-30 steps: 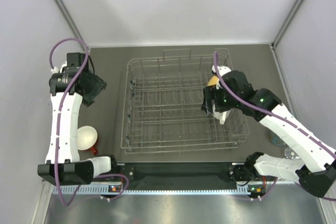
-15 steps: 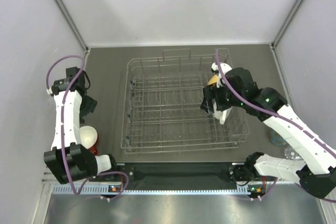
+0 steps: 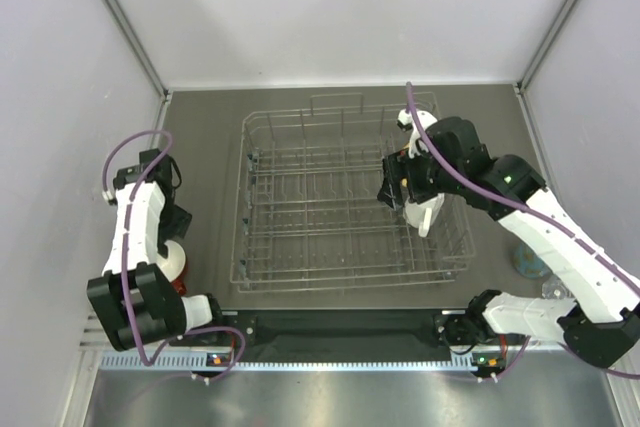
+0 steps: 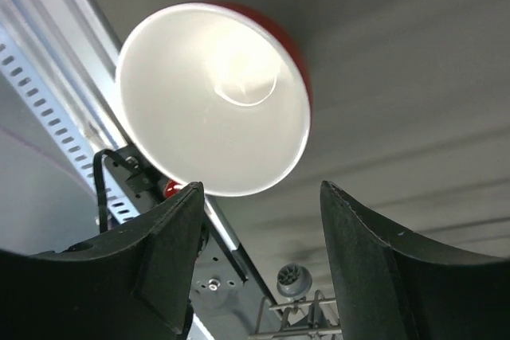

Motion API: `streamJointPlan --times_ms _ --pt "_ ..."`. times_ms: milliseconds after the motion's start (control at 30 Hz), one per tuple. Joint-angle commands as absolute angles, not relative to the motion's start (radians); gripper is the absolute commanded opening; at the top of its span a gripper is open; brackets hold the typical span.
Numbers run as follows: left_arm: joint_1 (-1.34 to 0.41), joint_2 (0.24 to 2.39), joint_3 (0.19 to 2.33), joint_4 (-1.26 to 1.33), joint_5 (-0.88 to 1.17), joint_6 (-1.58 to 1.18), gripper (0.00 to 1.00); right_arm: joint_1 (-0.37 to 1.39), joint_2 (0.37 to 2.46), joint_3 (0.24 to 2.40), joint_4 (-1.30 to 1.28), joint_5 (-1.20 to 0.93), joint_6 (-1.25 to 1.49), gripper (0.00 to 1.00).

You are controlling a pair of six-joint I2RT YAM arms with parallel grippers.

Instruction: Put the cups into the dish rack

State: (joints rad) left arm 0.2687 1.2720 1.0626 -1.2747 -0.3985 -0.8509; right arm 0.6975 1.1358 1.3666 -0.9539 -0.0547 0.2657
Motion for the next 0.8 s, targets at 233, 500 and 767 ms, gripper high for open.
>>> streamJointPlan --times_ms 233,500,767 --pt "0.278 1.289 0.994 -1.126 -0.433 -0.851 0.65 0.693 1.167 1.459 -0.991 -0.061 0.279 0.76" --pt "0.281 1.327 0.977 -1.036 -0.443 -0.801 0.63 0.693 1.215 1.5 -0.999 -0.064 0.281 0.76" --pt "0.284 1.345 0.916 -0.957 -0.425 -0.787 0.59 0.693 1.238 1.512 -1.006 -0.069 0.288 0.76"
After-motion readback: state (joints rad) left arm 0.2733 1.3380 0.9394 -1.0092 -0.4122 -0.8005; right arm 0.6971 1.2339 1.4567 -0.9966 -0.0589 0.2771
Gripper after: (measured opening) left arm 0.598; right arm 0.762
